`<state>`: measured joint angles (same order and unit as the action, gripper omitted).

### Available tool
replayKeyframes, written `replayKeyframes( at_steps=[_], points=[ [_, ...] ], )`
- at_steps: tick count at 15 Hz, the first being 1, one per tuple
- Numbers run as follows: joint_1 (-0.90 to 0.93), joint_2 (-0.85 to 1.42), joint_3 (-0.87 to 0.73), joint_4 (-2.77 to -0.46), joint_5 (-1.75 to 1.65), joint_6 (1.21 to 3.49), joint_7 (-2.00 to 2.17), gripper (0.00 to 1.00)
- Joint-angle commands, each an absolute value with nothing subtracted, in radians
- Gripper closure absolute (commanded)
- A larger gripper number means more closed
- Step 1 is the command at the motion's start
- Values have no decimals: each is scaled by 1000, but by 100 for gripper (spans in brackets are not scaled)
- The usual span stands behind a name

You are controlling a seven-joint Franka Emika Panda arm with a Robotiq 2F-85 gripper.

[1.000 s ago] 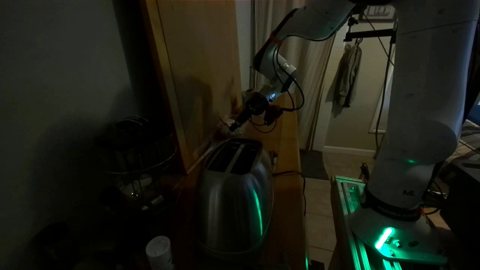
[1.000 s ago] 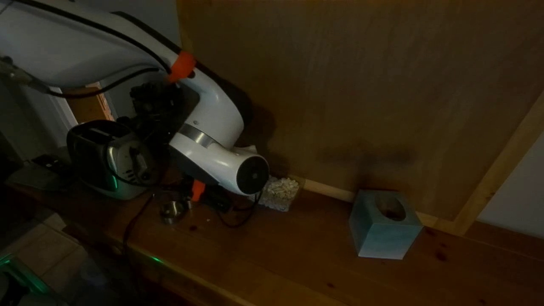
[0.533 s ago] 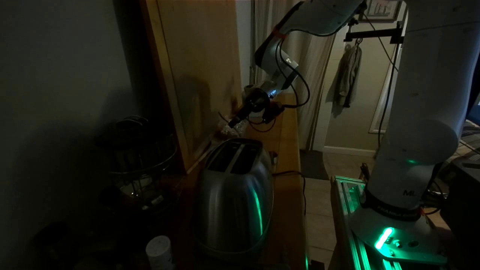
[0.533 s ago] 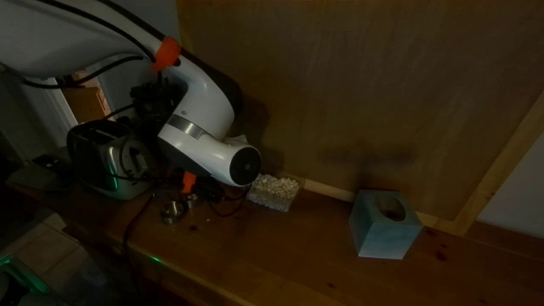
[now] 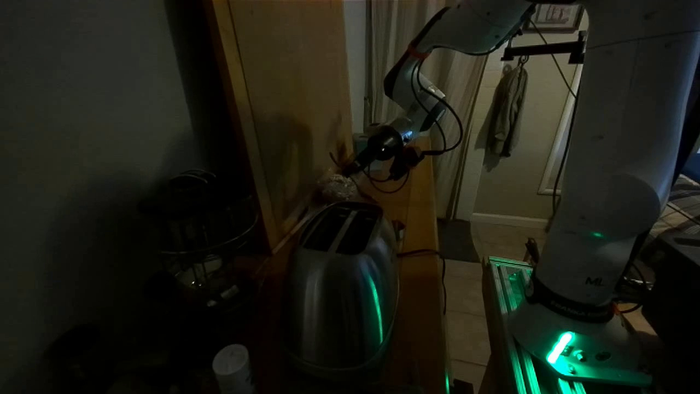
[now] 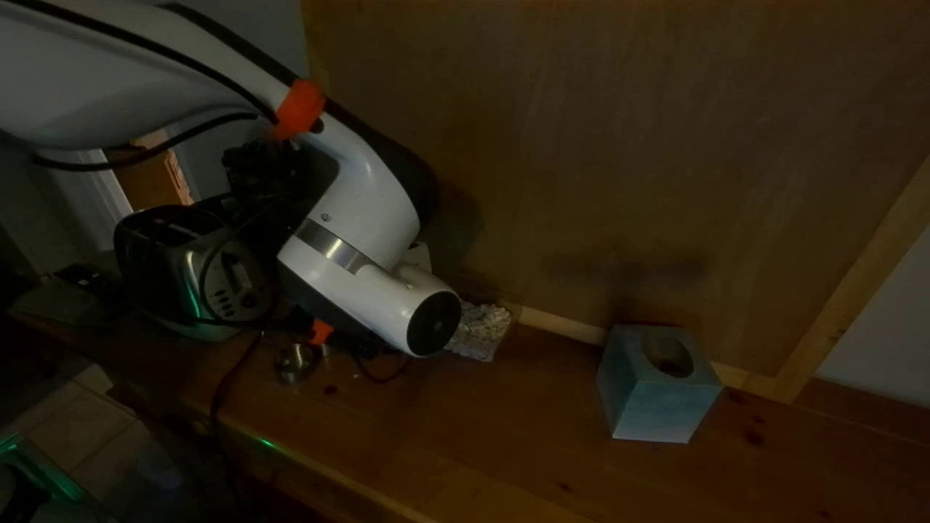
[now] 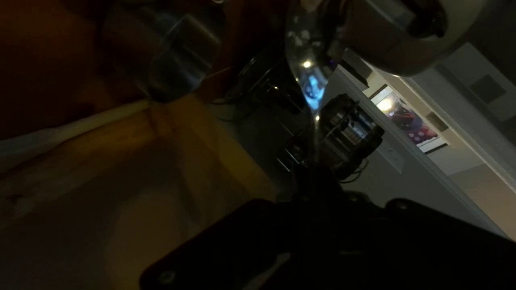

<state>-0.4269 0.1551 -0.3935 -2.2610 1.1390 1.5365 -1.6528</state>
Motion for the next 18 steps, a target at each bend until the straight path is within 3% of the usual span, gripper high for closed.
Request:
replayKeyframes(
  at_steps=[1,2,3,4,5,8,10,18],
  points=[
    [-409,172,-383,-2280,1233,1664,-1672,98],
    [-420,192,-383,-2261,1220,1591,-1652,98],
    [-411,188,-380,-2275,1252,1664,-1675,98],
    [-427,216,-381,-2245,1235,1561,-1650,98],
    [-416,218,-380,-2258,1275,1644,-1664,98],
    [-467,297,-387,-2196,1298,1426,-1626,98],
    [-471,319,-389,-2192,1335,1407,-1624,98],
    [-420,279,-397,-2224,1297,1560,-1647,98]
  ],
)
